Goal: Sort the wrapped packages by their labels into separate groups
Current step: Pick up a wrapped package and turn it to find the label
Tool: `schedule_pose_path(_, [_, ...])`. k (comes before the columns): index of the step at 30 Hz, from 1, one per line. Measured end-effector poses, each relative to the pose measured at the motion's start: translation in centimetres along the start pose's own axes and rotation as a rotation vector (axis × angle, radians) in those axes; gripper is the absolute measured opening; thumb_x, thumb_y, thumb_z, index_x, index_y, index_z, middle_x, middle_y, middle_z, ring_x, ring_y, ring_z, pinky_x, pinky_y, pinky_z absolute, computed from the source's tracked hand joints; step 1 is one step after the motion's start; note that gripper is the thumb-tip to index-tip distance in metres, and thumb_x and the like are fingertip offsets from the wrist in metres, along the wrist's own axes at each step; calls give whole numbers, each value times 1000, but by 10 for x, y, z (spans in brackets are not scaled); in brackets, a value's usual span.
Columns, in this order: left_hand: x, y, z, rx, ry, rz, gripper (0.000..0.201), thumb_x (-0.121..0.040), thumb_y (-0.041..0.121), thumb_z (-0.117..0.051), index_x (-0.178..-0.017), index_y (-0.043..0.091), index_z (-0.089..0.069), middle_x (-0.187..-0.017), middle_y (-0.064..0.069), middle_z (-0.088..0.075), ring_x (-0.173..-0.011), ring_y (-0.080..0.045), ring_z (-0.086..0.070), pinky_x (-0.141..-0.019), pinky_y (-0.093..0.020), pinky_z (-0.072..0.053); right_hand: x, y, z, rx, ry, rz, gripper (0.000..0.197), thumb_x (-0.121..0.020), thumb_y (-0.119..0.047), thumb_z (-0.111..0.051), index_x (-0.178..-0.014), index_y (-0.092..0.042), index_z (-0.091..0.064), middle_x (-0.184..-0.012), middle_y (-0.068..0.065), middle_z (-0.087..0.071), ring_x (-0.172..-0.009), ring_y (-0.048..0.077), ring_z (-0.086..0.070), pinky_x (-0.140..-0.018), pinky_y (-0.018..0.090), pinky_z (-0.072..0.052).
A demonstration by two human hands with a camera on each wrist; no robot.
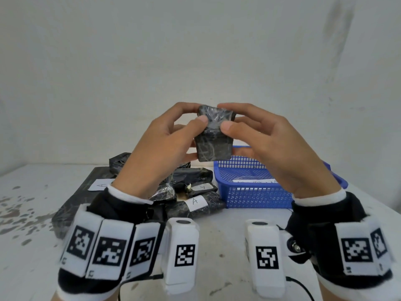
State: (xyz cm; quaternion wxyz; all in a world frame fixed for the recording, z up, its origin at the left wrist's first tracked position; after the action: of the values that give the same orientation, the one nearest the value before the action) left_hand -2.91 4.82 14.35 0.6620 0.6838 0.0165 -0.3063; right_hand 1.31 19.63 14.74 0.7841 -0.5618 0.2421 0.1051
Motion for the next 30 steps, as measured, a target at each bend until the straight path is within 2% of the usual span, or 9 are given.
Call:
schedule_pose_path(3, [-1, -1, 0, 33, 10, -8, 13, -95, 15, -57, -105, 18, -64, -88, -10, -75, -80, -14, -72, -74, -29, -60, 0, 2, -1, 6, -4, -25, 24, -92, -34, -69, -115, -33, -72, -104, 1, -77, -100, 15, -73, -93, 44, -59])
schedule_pose_path(6, [-2, -2, -2, 40, 11, -17, 14, -94, 12, -59, -103, 19, -66, -93, -9, -73, -79, -9, -71, -74, -22, -58, 1, 6, -2, 33, -46, -76, 25, -91, -35, -67, -115, -42, -71, -102, 3, -76, -98, 19, -73, -79, 42, -63])
schedule_pose_path(8, [-1, -2, -3, 40, 8, -20, 14, -93, 14, -61, -104, 20, -66, -97, -9, -73, -81, -10, -71, -75, -22, -58, 2, 6, -1, -1, -38, -94, 26, -93, -28, -67, -117, -36, -71, -100, 6, -76, -93, 20, -74, -73, 39, -64])
schedule_pose_path(13, [-1, 0, -1, -21, 30, -70, 15, -90, 18, -64, -105, 22, -66, -93, -7, -75, -81, -14, -73, -79, -26, -59, -1, 8, 3, -18, 12, -78, 26, -91, -22, -69, -116, -23, -72, -101, 8, -77, -95, 22, -75, -88, 38, -60])
schedule_pose_path(20, [0, 1, -1, -13, 23, -70, 16, -90, 17, -64, -106, 19, -67, -92, -4, -75, -78, -11, -73, -72, -19, -57, 0, 7, 3, 5, -12, -64, 24, -86, -27, -71, -111, -26, -72, -95, 9, -78, -93, 21, -75, -90, 38, -60])
schedule_pose_path(23, [0, 1, -2, -25, 16, -73, 13, -90, 17, -64, -103, 19, -67, -93, -4, -75, -79, -12, -72, -75, -24, -59, -1, 6, 5, 16, 17, -40, 17, -89, -25, -71, -106, -25, -74, -93, 6, -78, -93, 20, -75, -90, 41, -60])
schedule_pose_path(25, [0, 1, -2, -18, 15, -61, 16, -91, 27, -63, -102, 17, -66, -97, -3, -74, -84, -14, -73, -77, -28, -60, 0, 4, 7, 38, 40, -2, 16, -89, -22, -72, -104, -27, -75, -99, 3, -77, -94, 19, -74, -93, 43, -59])
schedule_pose_path(28, [1, -1, 0, -25, 28, -11, 36, -88, 50, -54, -105, 18, -62, -102, -2, -72, -85, -27, -73, -75, -41, -61, 2, -3, 6, 51, 20, 75, 21, -89, -15, -74, -105, -29, -74, -112, -5, -74, -99, 17, -73, -100, 45, -54])
schedule_pose_path(30, [0, -4, 0, 35, 18, 43, 35, -90, 46, -56, -107, 15, -58, -104, -11, -70, -81, -34, -73, -73, -47, -60, 3, -5, 4, 52, -24, 101, 32, -88, -12, -74, -113, -31, -70, -121, -9, -70, -109, 12, -69, -102, 41, -53])
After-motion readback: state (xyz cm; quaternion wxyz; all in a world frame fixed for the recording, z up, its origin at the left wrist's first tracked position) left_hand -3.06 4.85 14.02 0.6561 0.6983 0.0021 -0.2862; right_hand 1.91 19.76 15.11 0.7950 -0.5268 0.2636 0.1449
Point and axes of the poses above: each hand's wrist, its own x-axis away from the middle knuckle, its own z-axis out of the back of the hand, y = z × x, the point moved 6 cm from there along -x, towards the middle knuckle
